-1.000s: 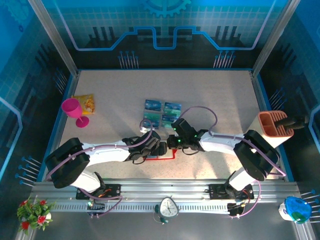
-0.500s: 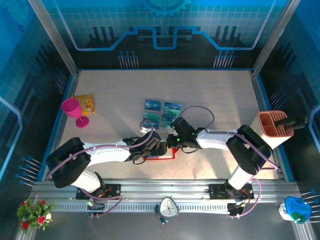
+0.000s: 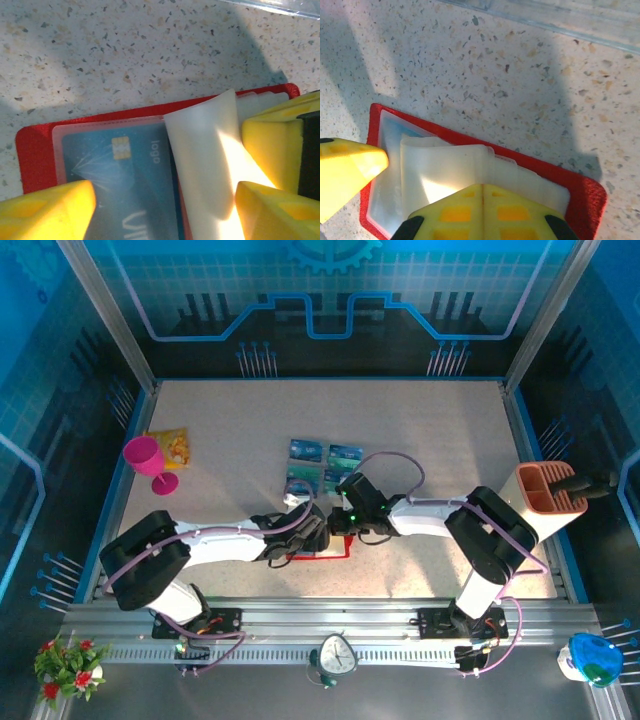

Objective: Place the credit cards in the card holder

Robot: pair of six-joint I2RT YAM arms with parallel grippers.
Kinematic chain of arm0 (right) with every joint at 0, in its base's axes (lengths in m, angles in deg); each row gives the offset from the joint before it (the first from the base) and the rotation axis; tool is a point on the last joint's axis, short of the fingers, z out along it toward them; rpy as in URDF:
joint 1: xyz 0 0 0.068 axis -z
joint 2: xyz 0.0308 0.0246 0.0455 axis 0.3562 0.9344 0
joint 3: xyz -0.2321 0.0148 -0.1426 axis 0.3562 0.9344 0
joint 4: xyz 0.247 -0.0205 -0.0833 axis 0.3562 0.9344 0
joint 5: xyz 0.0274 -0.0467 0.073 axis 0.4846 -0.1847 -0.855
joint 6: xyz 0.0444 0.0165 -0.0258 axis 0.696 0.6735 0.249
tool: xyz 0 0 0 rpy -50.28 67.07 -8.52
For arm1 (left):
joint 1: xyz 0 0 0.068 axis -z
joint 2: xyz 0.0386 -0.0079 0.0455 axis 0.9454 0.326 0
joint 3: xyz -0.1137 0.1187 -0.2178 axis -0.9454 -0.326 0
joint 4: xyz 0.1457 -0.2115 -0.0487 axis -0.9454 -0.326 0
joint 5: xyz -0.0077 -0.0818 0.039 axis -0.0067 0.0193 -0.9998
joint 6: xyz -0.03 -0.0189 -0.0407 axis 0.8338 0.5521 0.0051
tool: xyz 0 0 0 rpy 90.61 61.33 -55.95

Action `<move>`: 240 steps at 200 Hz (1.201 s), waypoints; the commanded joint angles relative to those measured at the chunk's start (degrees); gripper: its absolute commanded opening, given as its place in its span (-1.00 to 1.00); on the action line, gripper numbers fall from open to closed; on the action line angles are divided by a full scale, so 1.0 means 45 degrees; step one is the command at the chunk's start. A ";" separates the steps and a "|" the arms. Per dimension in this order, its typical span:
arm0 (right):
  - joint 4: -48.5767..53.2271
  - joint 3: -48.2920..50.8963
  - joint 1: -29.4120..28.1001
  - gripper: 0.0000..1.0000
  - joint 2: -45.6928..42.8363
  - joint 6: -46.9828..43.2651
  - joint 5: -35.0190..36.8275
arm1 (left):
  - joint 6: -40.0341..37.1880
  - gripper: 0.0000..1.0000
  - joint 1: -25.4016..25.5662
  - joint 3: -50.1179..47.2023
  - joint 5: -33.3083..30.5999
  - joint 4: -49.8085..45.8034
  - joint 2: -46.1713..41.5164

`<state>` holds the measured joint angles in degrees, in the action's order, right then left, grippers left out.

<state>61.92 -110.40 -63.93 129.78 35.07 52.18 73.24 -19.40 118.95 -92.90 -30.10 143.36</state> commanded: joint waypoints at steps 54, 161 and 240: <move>0.0114 0.0435 0.0138 -0.55 -0.0852 0.0470 -0.0174 | -0.0065 0.21 0.0062 -0.0582 0.0622 -0.0316 0.1031; -0.0280 0.0433 0.0257 -0.38 -0.0261 0.0649 -0.0549 | -0.0059 0.16 0.0051 -0.0718 0.0573 -0.0062 0.0687; -0.1015 0.0231 0.0308 -0.36 0.0476 0.1067 -0.1624 | -0.0064 0.32 0.0060 -0.0918 0.0500 0.0072 0.0051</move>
<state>59.36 -108.61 -62.12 129.06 38.06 47.55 73.37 -19.45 117.29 -94.23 -28.68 142.59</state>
